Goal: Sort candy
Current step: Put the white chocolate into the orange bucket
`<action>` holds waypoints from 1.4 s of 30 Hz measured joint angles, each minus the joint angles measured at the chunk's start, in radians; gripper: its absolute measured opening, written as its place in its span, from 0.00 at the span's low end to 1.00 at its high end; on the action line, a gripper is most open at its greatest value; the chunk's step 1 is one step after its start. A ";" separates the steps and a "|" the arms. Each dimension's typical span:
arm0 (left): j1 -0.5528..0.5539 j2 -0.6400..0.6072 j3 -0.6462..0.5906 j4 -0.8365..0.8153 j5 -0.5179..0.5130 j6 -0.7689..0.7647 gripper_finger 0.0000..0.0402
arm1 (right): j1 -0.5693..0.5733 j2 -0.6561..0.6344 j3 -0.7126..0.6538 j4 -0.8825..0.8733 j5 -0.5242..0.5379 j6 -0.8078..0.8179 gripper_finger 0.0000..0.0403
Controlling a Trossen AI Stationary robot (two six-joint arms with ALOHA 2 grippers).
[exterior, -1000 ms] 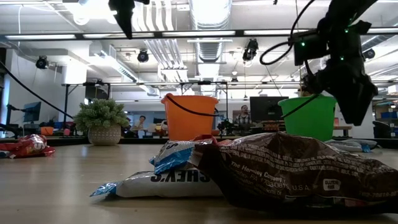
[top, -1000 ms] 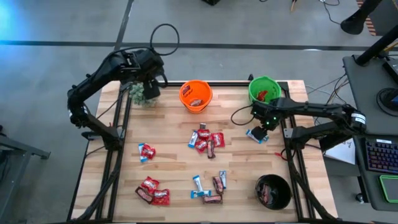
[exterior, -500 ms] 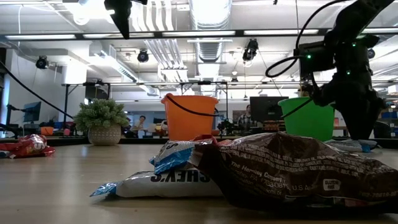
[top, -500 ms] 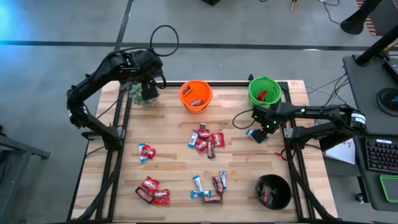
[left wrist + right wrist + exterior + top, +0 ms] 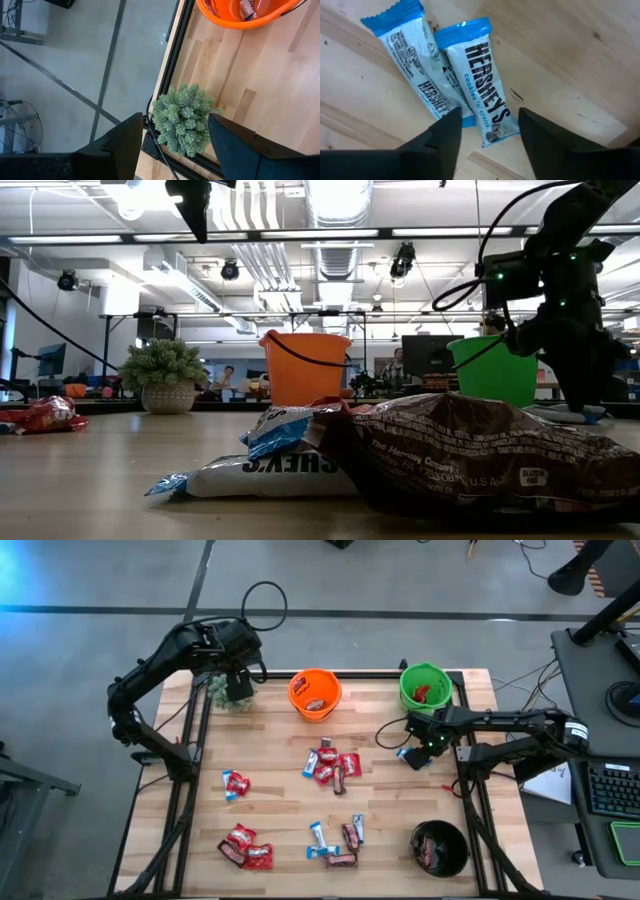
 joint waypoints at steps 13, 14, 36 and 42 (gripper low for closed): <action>0.000 -0.001 0.000 -0.007 0.000 0.007 0.52 | 0.000 0.000 -0.033 0.008 -0.008 0.121 0.08; 0.000 -0.001 0.000 -0.007 0.000 0.009 0.52 | 0.000 0.000 -0.030 0.004 -0.008 0.121 0.05; 0.014 -0.005 0.000 -0.007 -0.002 0.002 0.52 | -0.021 -0.002 0.446 -0.148 0.069 0.095 0.02; 0.037 -0.005 -0.004 -0.007 -0.052 -0.052 0.50 | -0.112 -0.001 0.635 -0.143 0.141 0.013 0.02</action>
